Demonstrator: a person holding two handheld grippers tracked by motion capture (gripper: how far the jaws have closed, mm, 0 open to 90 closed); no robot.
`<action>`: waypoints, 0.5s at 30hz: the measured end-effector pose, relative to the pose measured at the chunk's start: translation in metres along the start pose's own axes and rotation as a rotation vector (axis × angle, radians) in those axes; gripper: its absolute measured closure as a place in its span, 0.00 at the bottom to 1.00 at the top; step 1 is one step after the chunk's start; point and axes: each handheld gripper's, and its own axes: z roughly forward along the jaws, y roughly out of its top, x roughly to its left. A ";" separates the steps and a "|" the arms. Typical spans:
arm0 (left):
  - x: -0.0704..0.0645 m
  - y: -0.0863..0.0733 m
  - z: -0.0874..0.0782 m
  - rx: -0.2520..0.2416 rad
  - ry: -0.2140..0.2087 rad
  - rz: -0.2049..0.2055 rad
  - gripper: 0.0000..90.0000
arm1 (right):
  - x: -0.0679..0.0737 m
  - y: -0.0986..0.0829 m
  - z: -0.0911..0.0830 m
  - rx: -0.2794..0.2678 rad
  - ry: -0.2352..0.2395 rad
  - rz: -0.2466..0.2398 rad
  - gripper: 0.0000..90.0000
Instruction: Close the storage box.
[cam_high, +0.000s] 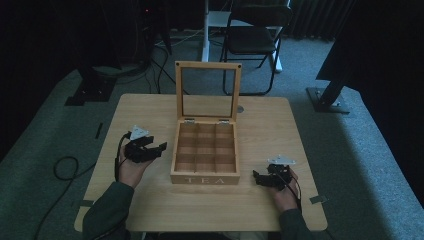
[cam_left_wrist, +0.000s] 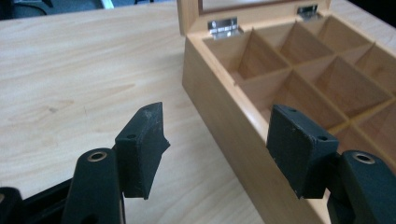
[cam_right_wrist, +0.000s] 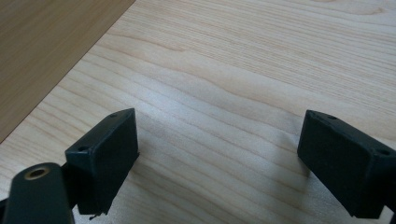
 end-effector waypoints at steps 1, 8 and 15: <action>0.000 0.002 0.000 -0.003 -0.002 0.000 0.41 | 0.000 0.000 0.000 0.000 0.000 0.000 0.13; 0.005 0.018 0.002 -0.015 -0.007 0.007 0.40 | 0.000 0.000 0.000 0.000 0.000 0.001 0.13; 0.009 0.034 0.004 -0.034 -0.005 0.008 0.38 | 0.000 0.000 0.000 -0.001 -0.001 -0.002 0.13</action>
